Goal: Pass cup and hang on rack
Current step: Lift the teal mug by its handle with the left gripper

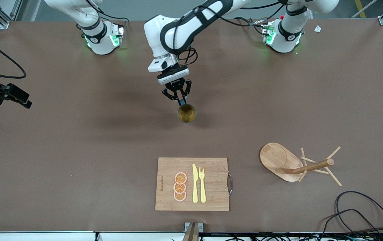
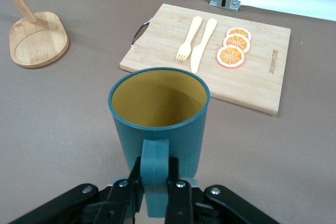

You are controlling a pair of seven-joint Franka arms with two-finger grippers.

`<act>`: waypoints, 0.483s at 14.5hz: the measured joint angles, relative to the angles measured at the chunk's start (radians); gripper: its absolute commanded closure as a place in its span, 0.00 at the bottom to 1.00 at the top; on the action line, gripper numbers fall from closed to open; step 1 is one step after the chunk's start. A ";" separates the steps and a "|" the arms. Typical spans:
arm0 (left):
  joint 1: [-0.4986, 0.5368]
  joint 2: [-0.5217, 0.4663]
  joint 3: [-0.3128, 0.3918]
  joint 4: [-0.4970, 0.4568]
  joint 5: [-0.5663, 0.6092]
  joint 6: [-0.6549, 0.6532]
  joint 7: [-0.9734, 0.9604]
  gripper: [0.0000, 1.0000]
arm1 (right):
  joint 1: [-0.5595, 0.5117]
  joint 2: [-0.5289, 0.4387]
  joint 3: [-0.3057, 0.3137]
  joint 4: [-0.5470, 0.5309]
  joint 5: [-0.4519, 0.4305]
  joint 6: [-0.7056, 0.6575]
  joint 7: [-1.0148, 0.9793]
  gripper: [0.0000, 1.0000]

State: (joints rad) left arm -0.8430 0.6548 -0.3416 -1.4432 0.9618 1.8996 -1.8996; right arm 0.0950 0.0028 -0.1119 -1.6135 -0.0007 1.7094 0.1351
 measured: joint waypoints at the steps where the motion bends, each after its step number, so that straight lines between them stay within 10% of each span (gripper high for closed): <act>1: 0.029 -0.020 0.000 0.020 -0.052 0.000 0.051 1.00 | -0.001 -0.019 0.000 -0.033 0.000 0.017 0.000 0.00; 7: 0.263 -0.111 -0.001 0.111 -0.349 0.003 0.464 1.00 | -0.030 -0.056 -0.002 -0.077 0.000 0.033 -0.006 0.00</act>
State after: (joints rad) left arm -0.5798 0.5435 -0.3427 -1.3323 0.6127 1.9022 -1.4354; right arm 0.0646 -0.0533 -0.1141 -1.6902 -0.0008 1.7420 0.1290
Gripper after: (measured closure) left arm 0.789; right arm 0.000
